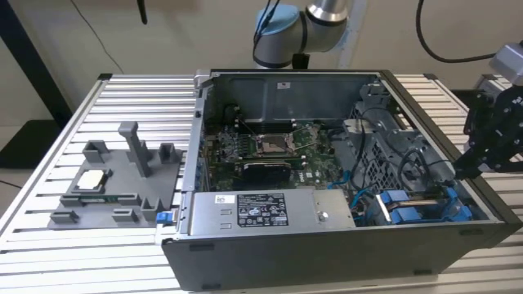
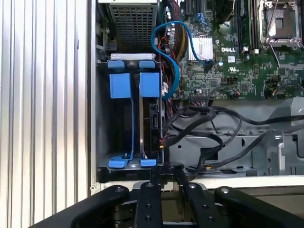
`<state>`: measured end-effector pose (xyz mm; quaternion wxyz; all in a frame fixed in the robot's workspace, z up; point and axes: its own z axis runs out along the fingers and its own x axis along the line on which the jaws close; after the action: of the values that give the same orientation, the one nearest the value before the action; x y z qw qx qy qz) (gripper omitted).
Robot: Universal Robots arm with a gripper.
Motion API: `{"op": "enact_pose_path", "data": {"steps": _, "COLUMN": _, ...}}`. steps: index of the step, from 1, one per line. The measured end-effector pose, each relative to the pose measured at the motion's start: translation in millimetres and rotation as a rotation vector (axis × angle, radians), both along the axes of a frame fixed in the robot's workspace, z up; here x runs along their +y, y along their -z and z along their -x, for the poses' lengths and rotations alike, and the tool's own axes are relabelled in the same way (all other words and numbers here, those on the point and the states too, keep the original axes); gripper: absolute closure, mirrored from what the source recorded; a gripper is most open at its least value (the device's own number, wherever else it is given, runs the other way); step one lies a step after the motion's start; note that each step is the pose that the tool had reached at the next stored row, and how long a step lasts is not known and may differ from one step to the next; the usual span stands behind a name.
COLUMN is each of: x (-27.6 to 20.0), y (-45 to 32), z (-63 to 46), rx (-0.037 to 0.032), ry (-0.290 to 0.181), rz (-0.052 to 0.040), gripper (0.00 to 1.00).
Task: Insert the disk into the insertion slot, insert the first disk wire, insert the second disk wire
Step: 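Insert the second disk wire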
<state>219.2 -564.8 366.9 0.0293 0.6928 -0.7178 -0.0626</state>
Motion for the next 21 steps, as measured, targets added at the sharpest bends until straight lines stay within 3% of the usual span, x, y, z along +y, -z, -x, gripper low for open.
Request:
{"op": "enact_pose_path", "data": {"steps": 2, "x": -2.0, "y": 0.0, "z": -1.9, "rx": 0.0058, "ry": 0.000, "rz": 0.0000, "gripper": 0.74}}
{"op": "enact_pose_path", "data": {"steps": 4, "x": -2.6, "y": 0.5, "z": -1.9, "rx": 0.0062, "ry": 0.007, "rz": -0.0048, "gripper": 0.74}}
{"op": "enact_pose_path", "data": {"steps": 10, "x": -3.2, "y": 0.9, "z": -2.0, "rx": 0.0064, "ry": 0.028, "rz": -0.0577, "gripper": 0.74}}
{"op": "enact_pose_path", "data": {"steps": 17, "x": -8.3, "y": 2.1, "z": -1.9, "rx": 0.0062, "ry": 0.056, "rz": -0.0736, "gripper": 0.74}}
{"op": "enact_pose_path", "data": {"steps": 21, "x": -12.7, "y": 3.0, "z": -1.9, "rx": 0.0061, "ry": 0.074, "rz": -0.0768, "gripper": 0.76}}
